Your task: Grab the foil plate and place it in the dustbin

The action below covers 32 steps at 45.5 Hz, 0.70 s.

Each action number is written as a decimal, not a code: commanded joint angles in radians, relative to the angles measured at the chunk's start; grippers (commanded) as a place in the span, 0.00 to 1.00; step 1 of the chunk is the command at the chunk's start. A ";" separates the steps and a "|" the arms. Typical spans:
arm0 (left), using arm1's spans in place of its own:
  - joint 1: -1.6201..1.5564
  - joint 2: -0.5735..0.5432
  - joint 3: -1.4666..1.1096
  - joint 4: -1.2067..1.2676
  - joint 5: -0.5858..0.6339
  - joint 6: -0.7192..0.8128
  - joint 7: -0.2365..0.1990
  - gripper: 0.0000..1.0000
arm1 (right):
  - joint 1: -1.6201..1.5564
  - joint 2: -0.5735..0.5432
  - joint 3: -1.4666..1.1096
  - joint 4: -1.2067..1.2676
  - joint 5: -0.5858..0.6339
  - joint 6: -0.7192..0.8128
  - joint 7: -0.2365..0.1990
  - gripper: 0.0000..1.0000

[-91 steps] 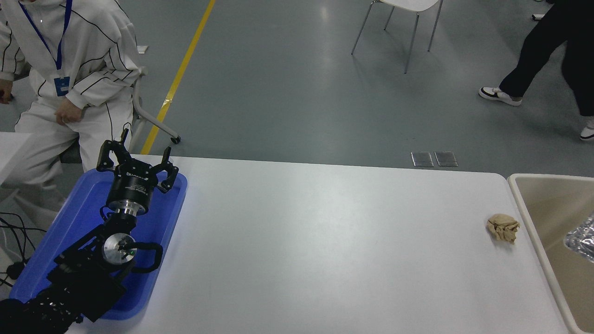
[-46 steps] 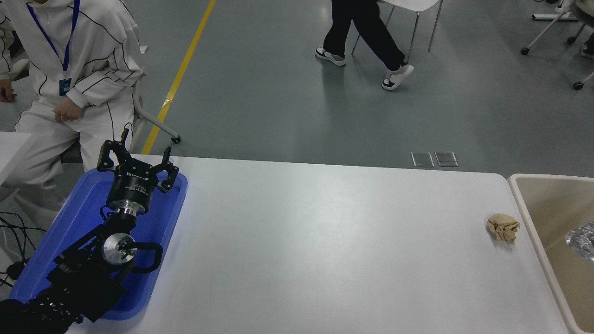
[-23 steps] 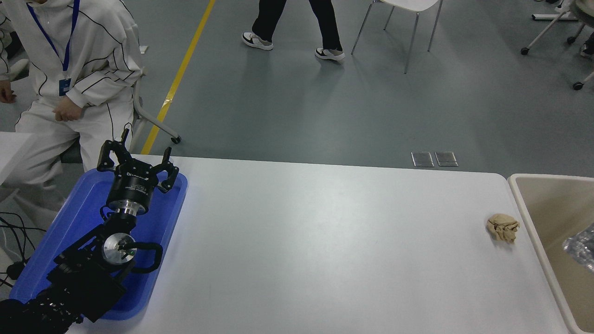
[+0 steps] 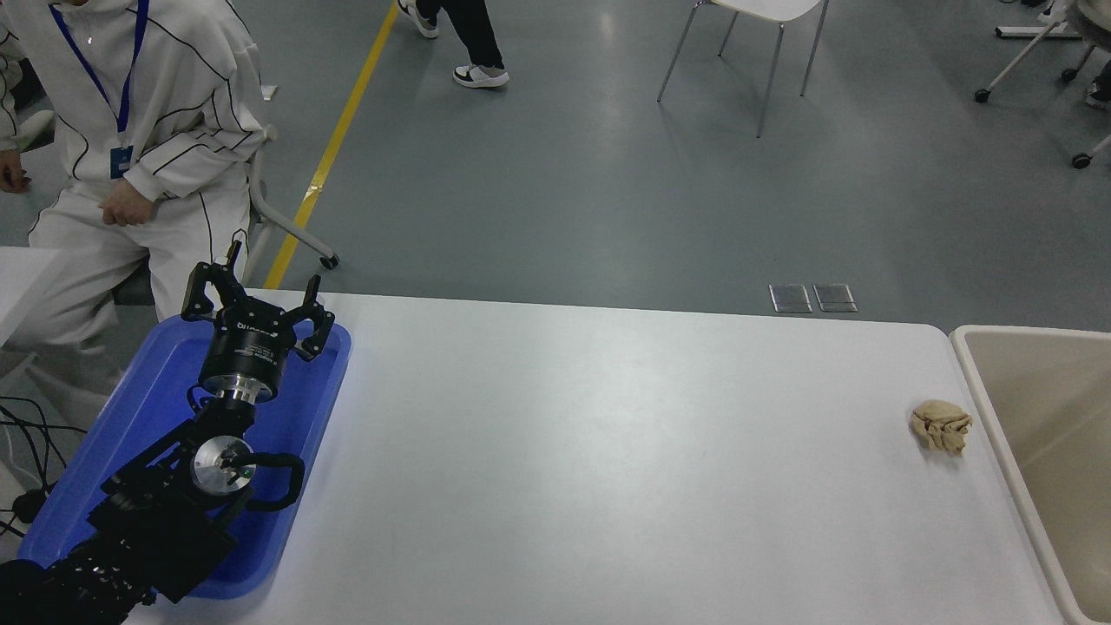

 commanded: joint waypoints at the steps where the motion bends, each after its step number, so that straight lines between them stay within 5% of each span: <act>1: 0.000 0.000 0.001 0.000 0.000 0.000 0.000 1.00 | 0.000 -0.001 -0.003 -0.005 0.000 -0.007 0.000 0.99; 19: 0.000 0.000 -0.001 0.002 0.000 0.000 0.000 1.00 | 0.012 -0.019 -0.009 0.059 0.000 0.003 -0.001 1.00; 32: 0.000 0.000 0.001 0.000 0.000 0.000 0.001 1.00 | 0.144 -0.266 -0.094 0.469 -0.001 0.005 -0.001 0.99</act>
